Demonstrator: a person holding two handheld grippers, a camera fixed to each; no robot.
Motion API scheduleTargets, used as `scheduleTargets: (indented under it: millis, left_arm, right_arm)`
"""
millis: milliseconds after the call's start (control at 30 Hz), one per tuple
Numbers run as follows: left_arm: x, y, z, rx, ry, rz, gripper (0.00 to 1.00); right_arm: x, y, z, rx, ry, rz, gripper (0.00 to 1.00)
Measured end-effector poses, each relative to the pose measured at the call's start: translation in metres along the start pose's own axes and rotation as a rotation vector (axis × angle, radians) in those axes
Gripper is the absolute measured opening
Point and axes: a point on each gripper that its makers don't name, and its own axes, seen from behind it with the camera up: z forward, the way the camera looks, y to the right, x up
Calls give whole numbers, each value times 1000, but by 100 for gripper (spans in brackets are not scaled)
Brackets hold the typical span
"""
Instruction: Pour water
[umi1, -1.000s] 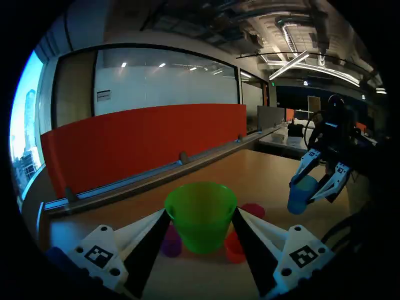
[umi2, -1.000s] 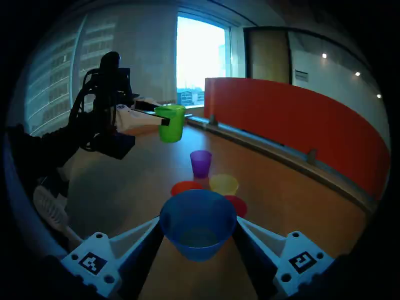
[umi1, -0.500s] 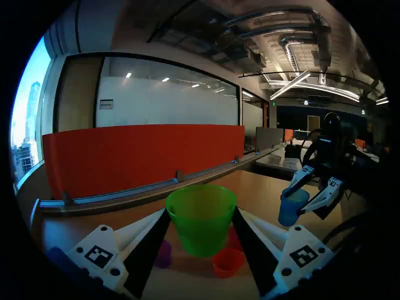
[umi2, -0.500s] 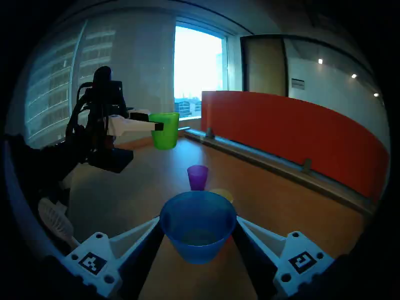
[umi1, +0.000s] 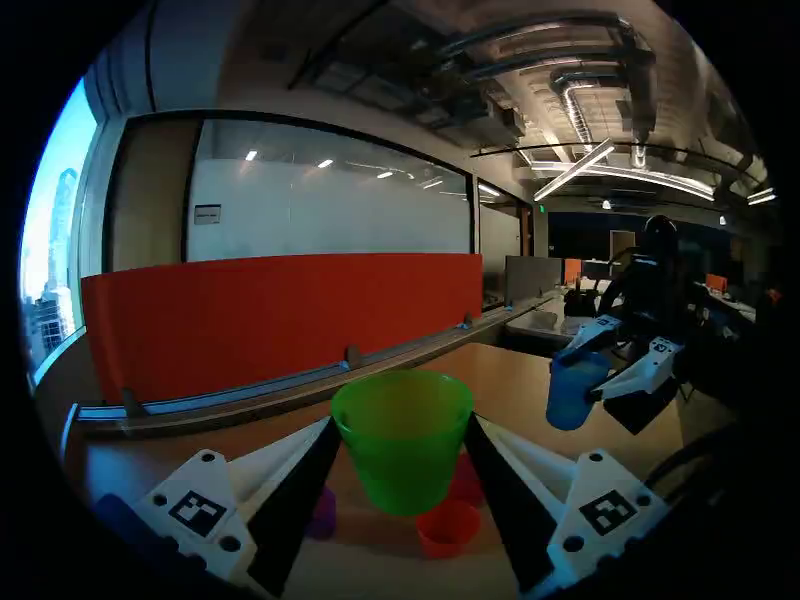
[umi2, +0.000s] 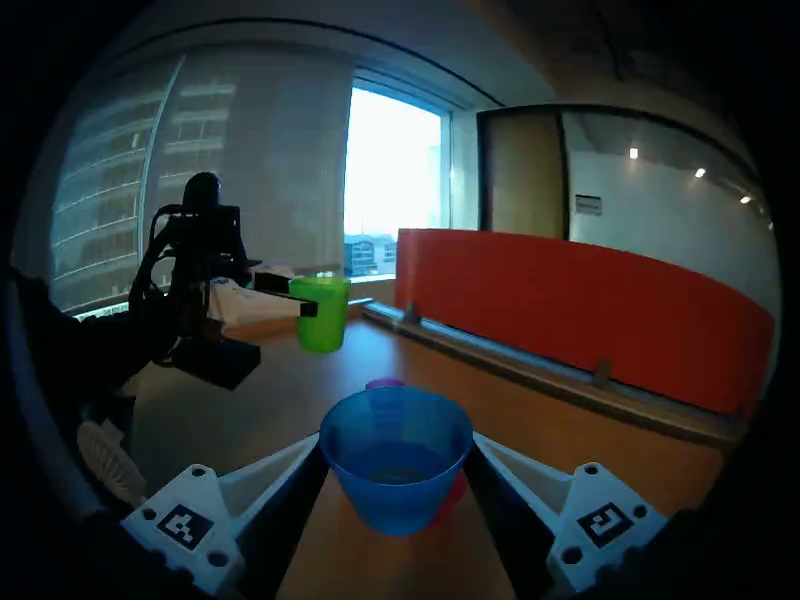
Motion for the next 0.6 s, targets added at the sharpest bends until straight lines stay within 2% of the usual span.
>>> scheduleTargets:
  millis: [300,600]
  left_arm:
    - [3,3,-2,-4,10,-2,87]
    - [5,8,-4,-16,15,4,87]
  right_arm:
    - [28,1,5,7,91,-5,90]
    - [36,-4,12,17,105,-5,90]
